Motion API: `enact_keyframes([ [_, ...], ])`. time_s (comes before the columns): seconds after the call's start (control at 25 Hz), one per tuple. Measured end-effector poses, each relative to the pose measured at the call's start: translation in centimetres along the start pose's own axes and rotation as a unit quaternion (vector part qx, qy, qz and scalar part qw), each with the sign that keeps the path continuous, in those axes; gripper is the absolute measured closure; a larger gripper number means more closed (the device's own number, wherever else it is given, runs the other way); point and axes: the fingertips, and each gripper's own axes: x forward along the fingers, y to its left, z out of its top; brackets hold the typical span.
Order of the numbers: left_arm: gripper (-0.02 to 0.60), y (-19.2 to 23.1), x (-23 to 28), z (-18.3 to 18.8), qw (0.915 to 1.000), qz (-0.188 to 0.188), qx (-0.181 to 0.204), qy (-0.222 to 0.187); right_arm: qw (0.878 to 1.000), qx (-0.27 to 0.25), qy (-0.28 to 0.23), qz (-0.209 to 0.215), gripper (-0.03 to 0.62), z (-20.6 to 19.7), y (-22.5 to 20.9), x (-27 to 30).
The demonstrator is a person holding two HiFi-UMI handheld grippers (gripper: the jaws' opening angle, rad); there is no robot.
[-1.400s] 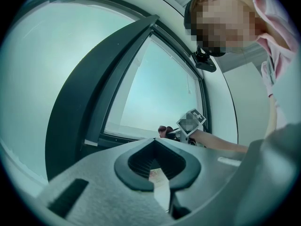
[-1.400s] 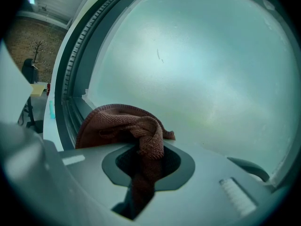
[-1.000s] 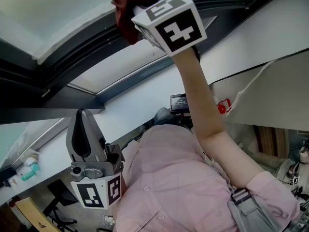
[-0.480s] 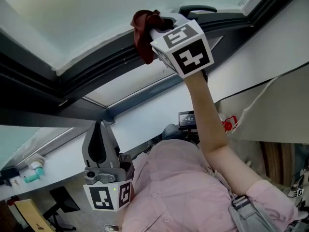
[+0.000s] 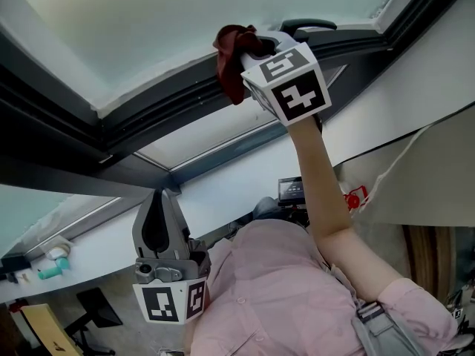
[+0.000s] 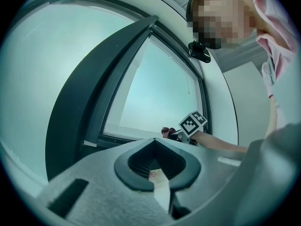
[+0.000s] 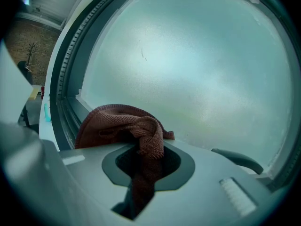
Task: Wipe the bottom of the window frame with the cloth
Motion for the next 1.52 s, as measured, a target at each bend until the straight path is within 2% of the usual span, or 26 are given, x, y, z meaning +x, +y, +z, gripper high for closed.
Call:
enact_keyframes([
  [0.44, 0.581, 0.25, -0.27, 0.23, 1.0000, 0.008, 0.000, -0.002, 1.000, 0.003, -0.011, -0.007, 0.541, -0.11, -0.23, -0.15],
  [0.72, 0.581, -0.10, -0.20, 0.05, 1.0000, 0.000, 0.002, 0.000, 1.000, 0.010, -0.021, 0.012, 0.541, 0.13, -0.09, -0.16],
  [1.52, 0.581, 0.08, 0.06, -0.09, 1.0000, -0.004, 0.000, 0.001, 1.000, 0.004, -0.021, 0.002, 0.542, 0.01, -0.08, -0.24],
])
